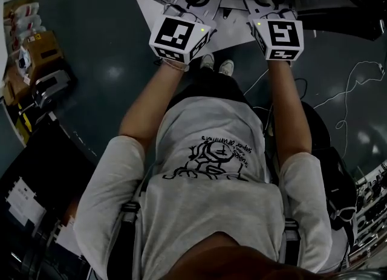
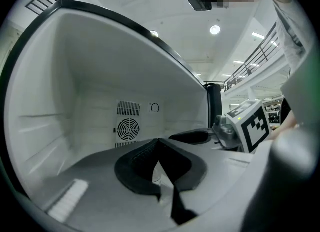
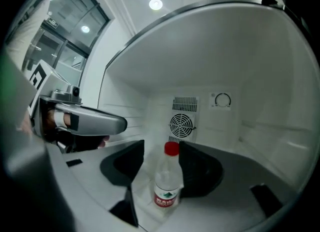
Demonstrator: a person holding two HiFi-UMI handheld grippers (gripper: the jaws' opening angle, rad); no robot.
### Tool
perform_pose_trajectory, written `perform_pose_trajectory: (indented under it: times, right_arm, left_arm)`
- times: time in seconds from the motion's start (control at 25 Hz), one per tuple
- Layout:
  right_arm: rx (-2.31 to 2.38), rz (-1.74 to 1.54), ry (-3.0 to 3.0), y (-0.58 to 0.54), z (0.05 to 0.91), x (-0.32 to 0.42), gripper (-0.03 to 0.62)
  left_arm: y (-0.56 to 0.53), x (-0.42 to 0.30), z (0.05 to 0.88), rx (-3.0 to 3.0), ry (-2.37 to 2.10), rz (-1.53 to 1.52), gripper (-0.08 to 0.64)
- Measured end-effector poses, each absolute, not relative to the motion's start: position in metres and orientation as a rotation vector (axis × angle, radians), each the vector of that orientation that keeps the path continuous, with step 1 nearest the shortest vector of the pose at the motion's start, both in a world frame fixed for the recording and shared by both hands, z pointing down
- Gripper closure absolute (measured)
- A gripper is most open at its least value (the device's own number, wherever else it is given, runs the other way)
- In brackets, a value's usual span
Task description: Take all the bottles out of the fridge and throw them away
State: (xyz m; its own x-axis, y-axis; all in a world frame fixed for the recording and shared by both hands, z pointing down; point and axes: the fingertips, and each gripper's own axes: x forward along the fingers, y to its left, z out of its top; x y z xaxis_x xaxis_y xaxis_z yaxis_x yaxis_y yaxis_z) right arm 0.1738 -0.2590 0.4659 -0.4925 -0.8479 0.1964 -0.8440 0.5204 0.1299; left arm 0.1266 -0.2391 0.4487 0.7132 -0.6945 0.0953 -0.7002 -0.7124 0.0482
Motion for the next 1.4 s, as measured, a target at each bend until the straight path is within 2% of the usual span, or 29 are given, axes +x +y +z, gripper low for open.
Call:
perform_pose_trajectory:
  times: [0.4, 1.16, 1.2, 1.24, 1.4]
  right_arm:
    - [1.424, 0.059, -2.542, -0.288, 0.487, 0.168, 0.370]
    - [1.476, 0.098, -2.512, -0.322, 0.503, 0.166, 0.367]
    - [1.482, 0.094, -2.507, -0.322, 0.503, 0.166, 0.380]
    - [1.488, 0.088, -2.502, -0.321, 0.503, 0.167, 0.436]
    - [1.496, 0.079, -2.501, -0.318, 0.498, 0.170, 0.442]
  left_arm:
    - [-0.259, 0.129, 0.468, 2.824, -1.159, 0.113, 0.551]
    - [-0.283, 0.126, 0.486, 2.803, -1.146, 0.157, 0.551]
    - [-0.282, 0.126, 0.486, 2.802, -1.146, 0.158, 0.551]
    - [-0.282, 0.125, 0.485, 2.802, -1.145, 0.157, 0.551]
    - [-0.281, 0.125, 0.481, 2.800, -1.146, 0.153, 0.551]
